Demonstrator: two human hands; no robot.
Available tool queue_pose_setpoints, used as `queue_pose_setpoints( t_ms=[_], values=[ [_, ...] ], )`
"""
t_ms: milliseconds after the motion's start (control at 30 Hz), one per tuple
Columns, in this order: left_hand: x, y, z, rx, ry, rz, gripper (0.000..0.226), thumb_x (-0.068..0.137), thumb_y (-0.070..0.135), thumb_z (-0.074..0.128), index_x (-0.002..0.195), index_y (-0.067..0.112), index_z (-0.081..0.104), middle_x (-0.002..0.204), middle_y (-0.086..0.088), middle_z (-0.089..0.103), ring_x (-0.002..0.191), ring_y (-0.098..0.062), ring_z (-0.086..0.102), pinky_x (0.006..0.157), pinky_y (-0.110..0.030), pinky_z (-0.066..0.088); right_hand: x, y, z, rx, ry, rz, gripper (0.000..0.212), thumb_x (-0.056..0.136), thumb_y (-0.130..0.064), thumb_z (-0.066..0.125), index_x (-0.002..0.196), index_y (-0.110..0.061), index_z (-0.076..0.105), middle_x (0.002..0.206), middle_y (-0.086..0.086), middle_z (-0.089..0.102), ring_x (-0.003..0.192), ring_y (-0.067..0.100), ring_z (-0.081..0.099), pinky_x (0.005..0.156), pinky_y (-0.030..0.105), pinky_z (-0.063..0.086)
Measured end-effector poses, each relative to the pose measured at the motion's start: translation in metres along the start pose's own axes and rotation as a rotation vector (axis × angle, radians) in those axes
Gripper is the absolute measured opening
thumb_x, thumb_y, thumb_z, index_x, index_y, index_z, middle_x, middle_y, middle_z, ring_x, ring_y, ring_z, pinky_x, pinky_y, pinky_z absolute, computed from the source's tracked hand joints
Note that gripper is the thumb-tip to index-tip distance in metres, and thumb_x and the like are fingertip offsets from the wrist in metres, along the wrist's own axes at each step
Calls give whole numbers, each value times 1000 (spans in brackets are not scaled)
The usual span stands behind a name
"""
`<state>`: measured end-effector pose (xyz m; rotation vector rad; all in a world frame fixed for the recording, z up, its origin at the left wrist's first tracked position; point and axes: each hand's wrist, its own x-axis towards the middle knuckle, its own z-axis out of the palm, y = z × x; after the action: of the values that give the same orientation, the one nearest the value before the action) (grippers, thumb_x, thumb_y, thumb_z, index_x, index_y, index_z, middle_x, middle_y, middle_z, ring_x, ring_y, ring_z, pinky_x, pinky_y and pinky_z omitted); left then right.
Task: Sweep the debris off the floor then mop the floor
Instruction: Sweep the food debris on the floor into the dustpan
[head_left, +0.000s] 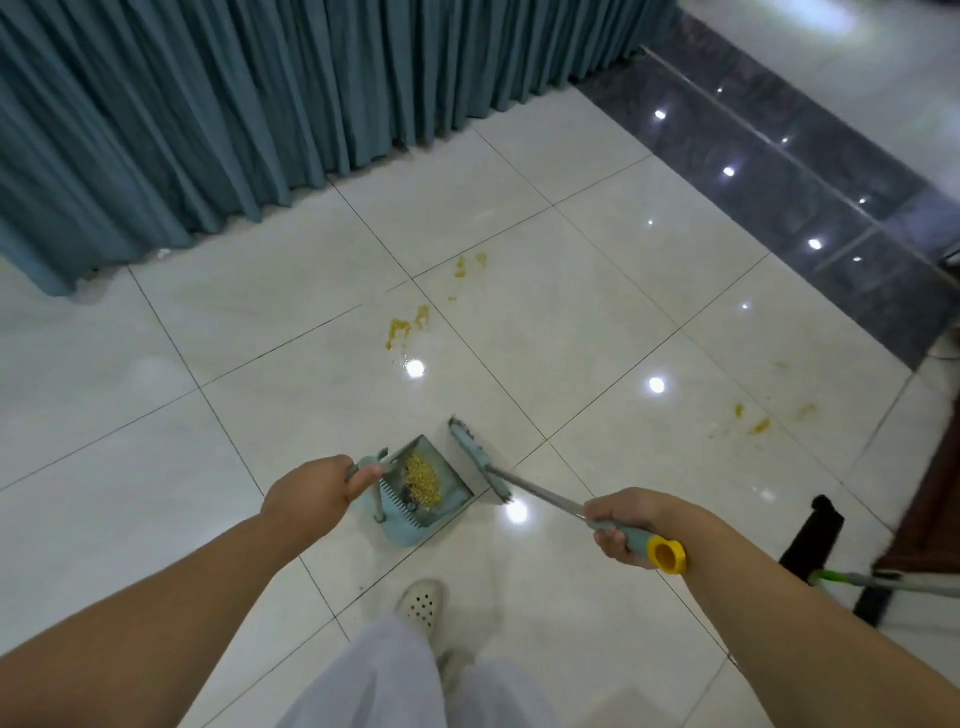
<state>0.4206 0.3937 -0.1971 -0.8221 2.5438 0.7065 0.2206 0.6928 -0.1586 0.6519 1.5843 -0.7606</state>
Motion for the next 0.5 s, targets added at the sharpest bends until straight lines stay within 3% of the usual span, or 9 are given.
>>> queue_pose_setpoints(
  t_ms=[167, 267, 500],
  values=[
    [-30, -16, 5, -18, 22, -102, 45, 96, 52, 34, 65, 20, 41, 61, 3, 46, 62, -15, 47, 59, -27, 36, 15, 1, -9, 115, -1, -10, 15, 98, -10, 46, 85, -2, 44, 42, 10, 45, 24, 12, 39, 26, 13, 35],
    [-51, -27, 15, -17, 38, -164, 43, 97, 47, 37, 64, 20, 39, 59, 3, 44, 61, -16, 46, 56, -27, 34, 31, 7, -8, 152, 9, -29, 13, 96, -9, 49, 85, -2, 46, 56, 11, 45, 27, 12, 40, 27, 15, 38],
    [-80, -32, 31, -19, 75, -258, 47, 97, 52, 31, 63, 19, 39, 59, 3, 44, 60, -15, 45, 54, -27, 32, 41, 33, 27, -67, 22, -16, 14, 97, -11, 50, 89, 0, 46, 67, 13, 46, 24, 11, 41, 29, 14, 39]
  ],
)
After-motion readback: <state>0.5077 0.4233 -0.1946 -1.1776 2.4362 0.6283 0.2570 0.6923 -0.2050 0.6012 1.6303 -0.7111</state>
